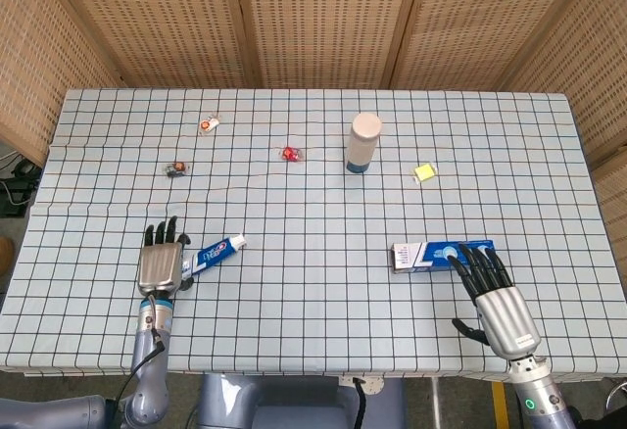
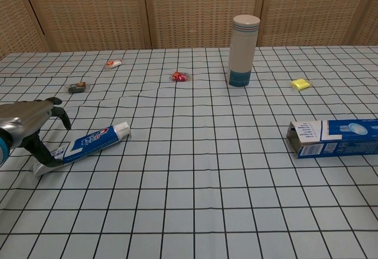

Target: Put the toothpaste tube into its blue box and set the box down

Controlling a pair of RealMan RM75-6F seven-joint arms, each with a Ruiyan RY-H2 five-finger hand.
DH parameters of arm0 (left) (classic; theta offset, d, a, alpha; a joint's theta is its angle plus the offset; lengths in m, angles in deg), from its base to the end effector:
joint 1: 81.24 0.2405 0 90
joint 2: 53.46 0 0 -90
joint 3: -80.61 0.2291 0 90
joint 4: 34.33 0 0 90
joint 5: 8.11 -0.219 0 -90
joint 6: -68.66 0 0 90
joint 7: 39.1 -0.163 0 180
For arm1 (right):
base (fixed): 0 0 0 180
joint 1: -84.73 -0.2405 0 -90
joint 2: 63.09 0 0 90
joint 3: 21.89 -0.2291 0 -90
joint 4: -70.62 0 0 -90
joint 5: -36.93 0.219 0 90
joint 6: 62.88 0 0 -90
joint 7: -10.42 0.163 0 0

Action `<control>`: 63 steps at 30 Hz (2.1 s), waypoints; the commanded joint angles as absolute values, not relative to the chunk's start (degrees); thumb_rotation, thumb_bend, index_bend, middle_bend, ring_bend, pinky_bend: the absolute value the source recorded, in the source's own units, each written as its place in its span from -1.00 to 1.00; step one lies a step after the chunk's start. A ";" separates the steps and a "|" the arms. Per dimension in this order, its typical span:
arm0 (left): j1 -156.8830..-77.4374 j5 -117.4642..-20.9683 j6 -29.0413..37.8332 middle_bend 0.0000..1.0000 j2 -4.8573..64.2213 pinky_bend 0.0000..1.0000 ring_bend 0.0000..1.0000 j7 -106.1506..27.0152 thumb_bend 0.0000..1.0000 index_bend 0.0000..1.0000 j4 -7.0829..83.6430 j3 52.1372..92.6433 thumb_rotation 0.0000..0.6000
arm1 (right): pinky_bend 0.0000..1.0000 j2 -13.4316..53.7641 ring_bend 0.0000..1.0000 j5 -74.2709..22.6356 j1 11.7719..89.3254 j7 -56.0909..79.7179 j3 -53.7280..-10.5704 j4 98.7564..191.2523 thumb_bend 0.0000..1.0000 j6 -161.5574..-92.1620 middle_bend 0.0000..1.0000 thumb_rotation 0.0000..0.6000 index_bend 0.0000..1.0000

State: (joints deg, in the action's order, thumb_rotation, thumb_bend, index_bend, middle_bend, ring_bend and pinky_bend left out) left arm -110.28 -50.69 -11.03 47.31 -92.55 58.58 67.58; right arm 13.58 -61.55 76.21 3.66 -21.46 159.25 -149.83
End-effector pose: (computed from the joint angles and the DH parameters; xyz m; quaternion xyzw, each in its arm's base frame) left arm -0.1717 0.2817 -0.0409 -0.6270 -0.4506 -0.2175 0.5971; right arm -0.2313 -0.1957 0.0658 0.6630 -0.3294 0.4523 0.4974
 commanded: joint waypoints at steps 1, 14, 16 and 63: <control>-110.42 -50.65 -11.14 -1.00 47.52 -1.00 -1.00 -92.25 -0.60 -0.37 58.15 67.67 1.00 | -1.00 13.62 -1.00 -61.62 76.20 3.71 -21.41 159.19 -0.75 -149.85 -1.00 1.00 -0.82; -111.24 -49.27 -10.39 -1.00 48.96 -1.00 -1.00 -91.82 -0.58 -0.32 55.45 68.22 1.00 | -1.00 13.79 -1.00 -61.72 76.14 3.87 -21.32 159.03 -0.75 -149.77 -1.00 1.00 -0.82; -111.31 -49.12 -10.31 -1.00 49.23 -1.00 -1.00 -91.78 -0.58 -0.31 55.07 68.33 1.00 | -1.00 13.80 -1.00 -61.74 76.14 3.94 -21.31 158.99 -0.75 -149.81 -1.00 1.00 -0.82; -111.02 -85.02 -3.73 0.10 20.07 -0.08 -0.02 -55.87 0.29 0.77 60.68 73.40 1.00 | -0.89 17.03 -1.00 -54.62 71.13 -0.20 -24.82 162.53 -0.75 -139.92 -0.96 1.00 -0.51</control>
